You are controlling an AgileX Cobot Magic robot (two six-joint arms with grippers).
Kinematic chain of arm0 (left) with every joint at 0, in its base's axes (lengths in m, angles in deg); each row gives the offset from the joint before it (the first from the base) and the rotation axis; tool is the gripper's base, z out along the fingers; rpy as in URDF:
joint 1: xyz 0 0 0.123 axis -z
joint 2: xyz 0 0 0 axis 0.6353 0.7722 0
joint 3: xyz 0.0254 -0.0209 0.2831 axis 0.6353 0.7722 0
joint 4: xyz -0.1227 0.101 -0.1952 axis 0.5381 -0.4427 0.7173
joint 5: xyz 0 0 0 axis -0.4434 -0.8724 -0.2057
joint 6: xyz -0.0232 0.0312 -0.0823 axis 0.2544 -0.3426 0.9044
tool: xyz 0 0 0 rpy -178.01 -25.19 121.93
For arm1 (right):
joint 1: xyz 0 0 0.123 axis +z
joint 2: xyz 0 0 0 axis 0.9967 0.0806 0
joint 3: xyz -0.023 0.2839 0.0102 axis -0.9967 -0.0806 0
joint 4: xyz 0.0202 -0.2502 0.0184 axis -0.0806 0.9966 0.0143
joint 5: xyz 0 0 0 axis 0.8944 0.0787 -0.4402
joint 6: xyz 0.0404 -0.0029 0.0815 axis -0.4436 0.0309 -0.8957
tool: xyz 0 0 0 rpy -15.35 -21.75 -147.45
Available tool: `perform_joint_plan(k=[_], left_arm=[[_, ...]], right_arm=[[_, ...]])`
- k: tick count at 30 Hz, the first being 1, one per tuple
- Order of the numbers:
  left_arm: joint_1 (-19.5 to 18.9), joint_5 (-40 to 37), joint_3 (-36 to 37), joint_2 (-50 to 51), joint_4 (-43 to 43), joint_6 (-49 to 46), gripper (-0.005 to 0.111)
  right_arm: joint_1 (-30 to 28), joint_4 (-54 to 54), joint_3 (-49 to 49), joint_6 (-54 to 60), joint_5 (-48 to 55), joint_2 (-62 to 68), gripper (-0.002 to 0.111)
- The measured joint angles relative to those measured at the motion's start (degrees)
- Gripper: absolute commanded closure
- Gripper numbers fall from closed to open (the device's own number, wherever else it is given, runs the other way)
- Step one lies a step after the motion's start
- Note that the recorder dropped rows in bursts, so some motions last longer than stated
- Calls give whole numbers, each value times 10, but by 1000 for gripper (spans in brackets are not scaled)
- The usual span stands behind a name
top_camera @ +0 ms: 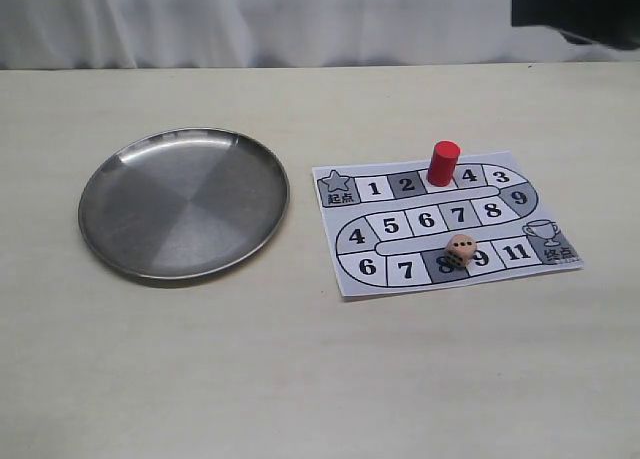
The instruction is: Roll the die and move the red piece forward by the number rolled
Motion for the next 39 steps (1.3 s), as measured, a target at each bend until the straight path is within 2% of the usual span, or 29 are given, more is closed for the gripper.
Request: perform_joint_plan(k=[13,23,26,32,39], left_arm=[[0,0,0,0,0,0,107],[0,0,0,0,0,0,107],[0,0,0,0,0,0,107],[0,0,0,0,0,0,107],[0,0,0,0,0,0,107]], right_arm=[[0,-76,-337,0,-182,-240,104],[0,-144,-477,15,-189,-385,104],[0,-64,-514,-4,-201,-411,104],[0,106,-560,-147,-222,-456,104],[0,139,-563,-166,-222,-487,104]])
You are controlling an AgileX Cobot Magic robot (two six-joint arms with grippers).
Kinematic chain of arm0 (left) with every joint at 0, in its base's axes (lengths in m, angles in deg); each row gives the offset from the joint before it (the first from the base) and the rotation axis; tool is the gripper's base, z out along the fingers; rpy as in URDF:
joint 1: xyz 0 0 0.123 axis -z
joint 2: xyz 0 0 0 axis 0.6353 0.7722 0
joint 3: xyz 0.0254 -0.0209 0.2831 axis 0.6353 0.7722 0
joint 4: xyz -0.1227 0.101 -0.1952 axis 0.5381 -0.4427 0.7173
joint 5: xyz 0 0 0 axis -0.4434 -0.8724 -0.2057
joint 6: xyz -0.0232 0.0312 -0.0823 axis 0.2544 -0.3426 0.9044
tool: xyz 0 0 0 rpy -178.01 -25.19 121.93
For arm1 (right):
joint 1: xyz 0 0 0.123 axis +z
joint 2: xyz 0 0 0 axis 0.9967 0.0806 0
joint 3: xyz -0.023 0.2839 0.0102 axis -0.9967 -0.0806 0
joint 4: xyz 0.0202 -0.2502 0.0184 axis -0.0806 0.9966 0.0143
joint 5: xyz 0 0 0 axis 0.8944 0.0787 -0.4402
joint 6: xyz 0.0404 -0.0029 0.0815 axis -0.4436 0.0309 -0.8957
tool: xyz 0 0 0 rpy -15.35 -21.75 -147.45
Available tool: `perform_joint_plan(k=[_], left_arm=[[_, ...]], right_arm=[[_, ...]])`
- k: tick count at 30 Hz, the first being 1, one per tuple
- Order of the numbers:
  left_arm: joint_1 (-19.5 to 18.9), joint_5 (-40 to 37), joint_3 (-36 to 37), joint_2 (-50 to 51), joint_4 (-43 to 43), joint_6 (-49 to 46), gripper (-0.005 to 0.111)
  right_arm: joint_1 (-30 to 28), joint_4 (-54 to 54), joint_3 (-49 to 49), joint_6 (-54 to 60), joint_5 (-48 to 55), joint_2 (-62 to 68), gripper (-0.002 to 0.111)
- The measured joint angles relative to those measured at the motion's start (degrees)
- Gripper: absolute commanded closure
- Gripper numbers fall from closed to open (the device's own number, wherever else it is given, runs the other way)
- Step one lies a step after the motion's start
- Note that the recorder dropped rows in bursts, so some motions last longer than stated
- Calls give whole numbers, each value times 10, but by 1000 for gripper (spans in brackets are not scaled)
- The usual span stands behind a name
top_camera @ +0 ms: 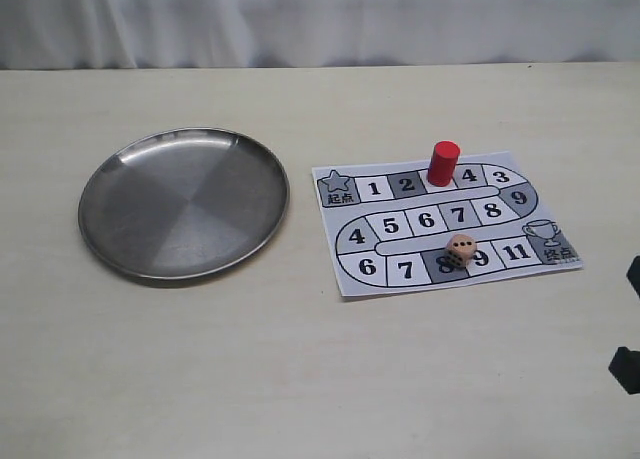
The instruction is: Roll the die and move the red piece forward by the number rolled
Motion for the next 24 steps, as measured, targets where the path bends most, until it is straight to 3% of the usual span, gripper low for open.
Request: perform_joint_plan(k=[11,24], left_arm=[[0,0,0,0,0,0,107],[0,2,0,0,0,0,107]], right_arm=[[0,1,0,-2,105,-211,104],[0,5,0,-7,141,-218,104]])
